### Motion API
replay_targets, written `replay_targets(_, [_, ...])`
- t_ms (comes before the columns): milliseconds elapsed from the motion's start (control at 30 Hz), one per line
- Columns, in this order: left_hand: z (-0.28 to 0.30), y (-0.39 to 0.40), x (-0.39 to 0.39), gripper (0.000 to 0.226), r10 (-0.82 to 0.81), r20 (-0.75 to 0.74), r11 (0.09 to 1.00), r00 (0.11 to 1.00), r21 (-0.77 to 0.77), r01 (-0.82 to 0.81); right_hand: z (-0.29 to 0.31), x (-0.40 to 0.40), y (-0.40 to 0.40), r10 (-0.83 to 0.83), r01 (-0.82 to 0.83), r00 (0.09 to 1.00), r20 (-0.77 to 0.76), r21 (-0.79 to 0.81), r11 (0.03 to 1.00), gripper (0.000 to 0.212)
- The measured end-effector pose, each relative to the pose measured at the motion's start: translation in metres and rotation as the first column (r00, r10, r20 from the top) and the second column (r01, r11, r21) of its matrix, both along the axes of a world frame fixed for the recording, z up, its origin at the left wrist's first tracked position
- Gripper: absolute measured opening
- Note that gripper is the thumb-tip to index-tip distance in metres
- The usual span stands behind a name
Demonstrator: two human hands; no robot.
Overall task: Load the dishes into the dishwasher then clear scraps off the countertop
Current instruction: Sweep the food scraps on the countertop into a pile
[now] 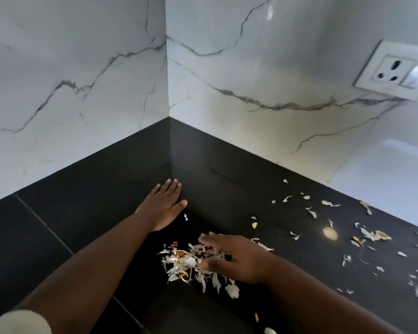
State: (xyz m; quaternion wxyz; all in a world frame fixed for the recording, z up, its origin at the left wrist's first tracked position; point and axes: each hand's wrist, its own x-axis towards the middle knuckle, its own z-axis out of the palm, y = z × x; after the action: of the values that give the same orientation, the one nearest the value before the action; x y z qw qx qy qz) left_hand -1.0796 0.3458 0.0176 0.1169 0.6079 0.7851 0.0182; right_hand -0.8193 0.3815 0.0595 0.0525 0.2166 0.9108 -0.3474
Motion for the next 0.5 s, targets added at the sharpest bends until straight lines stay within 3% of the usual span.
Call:
replay_targets(100, [0.004,-0.029,0.011,0.113,-0.077,0.099,0.997,0.992,0.011,0.076,0.007,0.042,-0.018,-0.194,0.196,0.978,-0.072,0.018,0.980,0.083])
replay_targets(133, [0.003,-0.039,0.016,0.116,-0.091,0.121,0.996,0.989,0.019,0.089,0.007,0.059,-0.020,-0.233,0.236,0.970,-0.075,0.041,0.971,0.086])
replay_targets(300, [-0.003,-0.075,0.065,0.094,-0.140,0.066,0.989,0.988,0.048,0.137,0.010,0.129,-0.032,-0.430,0.436,0.900,-0.075,0.099,0.895,0.070])
replay_targets(500, [-0.001,-0.086,0.115,0.102,-0.099,0.123,0.992,0.987,0.086,0.088,0.011,0.169,-0.057,-0.557,0.569,0.820,-0.133,0.084,0.818,0.079])
